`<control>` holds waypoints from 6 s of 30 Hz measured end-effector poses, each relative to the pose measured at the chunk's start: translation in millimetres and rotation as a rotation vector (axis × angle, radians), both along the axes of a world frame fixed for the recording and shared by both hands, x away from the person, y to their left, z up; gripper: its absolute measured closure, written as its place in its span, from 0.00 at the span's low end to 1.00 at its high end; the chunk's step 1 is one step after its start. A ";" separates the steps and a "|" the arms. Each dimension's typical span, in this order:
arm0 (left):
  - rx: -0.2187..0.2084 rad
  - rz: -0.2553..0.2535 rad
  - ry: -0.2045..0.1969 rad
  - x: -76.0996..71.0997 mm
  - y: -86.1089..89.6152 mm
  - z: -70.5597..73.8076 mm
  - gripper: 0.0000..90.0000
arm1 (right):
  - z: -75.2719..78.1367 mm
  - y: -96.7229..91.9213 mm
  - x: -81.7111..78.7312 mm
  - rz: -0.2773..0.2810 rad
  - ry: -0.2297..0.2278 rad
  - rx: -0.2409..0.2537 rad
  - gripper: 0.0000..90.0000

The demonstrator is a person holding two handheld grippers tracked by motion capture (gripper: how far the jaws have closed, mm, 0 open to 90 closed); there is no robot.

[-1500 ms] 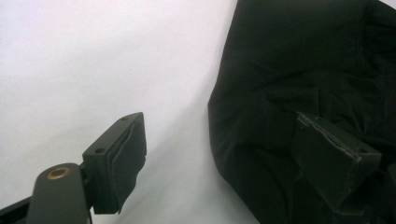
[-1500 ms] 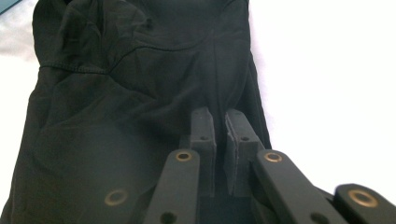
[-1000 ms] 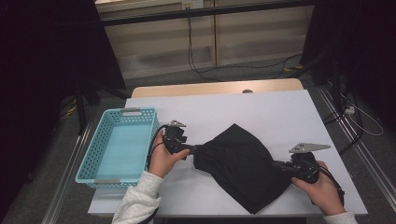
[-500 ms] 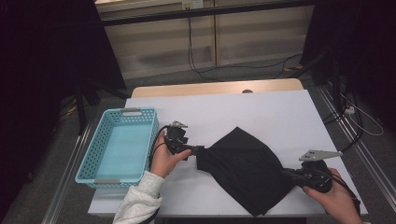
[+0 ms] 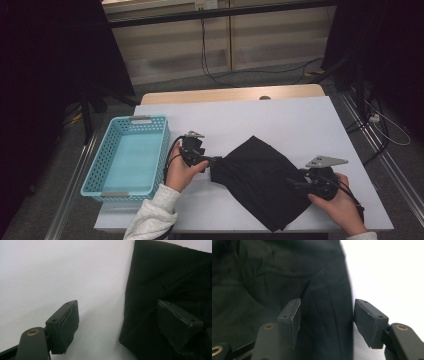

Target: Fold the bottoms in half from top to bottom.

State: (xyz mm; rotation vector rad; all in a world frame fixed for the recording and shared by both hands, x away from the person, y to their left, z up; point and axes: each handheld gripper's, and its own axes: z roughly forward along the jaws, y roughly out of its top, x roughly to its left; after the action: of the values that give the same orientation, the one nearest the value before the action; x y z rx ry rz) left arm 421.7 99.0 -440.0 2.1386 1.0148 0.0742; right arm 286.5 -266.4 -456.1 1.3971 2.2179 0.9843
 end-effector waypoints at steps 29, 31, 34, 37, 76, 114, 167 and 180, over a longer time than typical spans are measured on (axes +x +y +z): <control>-0.004 -0.049 0.006 -32.0 23.0 8.3 0.93 | -10.1 -0.7 -3.5 -0.037 -0.045 0.022 0.33; -0.014 -0.042 0.005 -31.0 24.8 10.1 0.88 | -10.3 -0.7 -3.8 -0.036 -0.048 0.022 0.33; -0.048 -0.019 -0.005 -27.9 20.7 14.5 0.62 | -10.7 -1.1 -4.5 -0.037 -0.053 0.022 0.33; -0.038 -0.007 -0.042 -20.1 12.6 13.3 0.49 | -11.0 -0.7 -4.9 -0.042 -0.053 0.027 0.33; 0.030 0.051 0.117 -51.6 -3.4 -9.5 0.84 | -11.7 0.3 -6.0 -0.043 -0.060 0.021 0.32; 0.006 0.134 0.147 6.6 18.1 -0.1 0.98 | -10.9 33.8 -22.4 -0.075 -0.039 0.013 0.31; 0.115 0.089 0.083 1.2 -14.0 -5.7 0.35 | -9.4 43.7 -31.8 -0.017 -0.038 0.082 0.90; 0.136 0.064 0.159 0.9 -9.1 -1.9 0.88 | -9.6 46.0 -33.5 -0.031 -0.048 0.072 0.90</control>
State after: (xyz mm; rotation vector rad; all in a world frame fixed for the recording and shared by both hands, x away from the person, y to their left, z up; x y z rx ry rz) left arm 422.6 89.8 -441.9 2.2634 1.2014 0.0039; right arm 253.0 -220.4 -465.7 1.4187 2.1393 1.0850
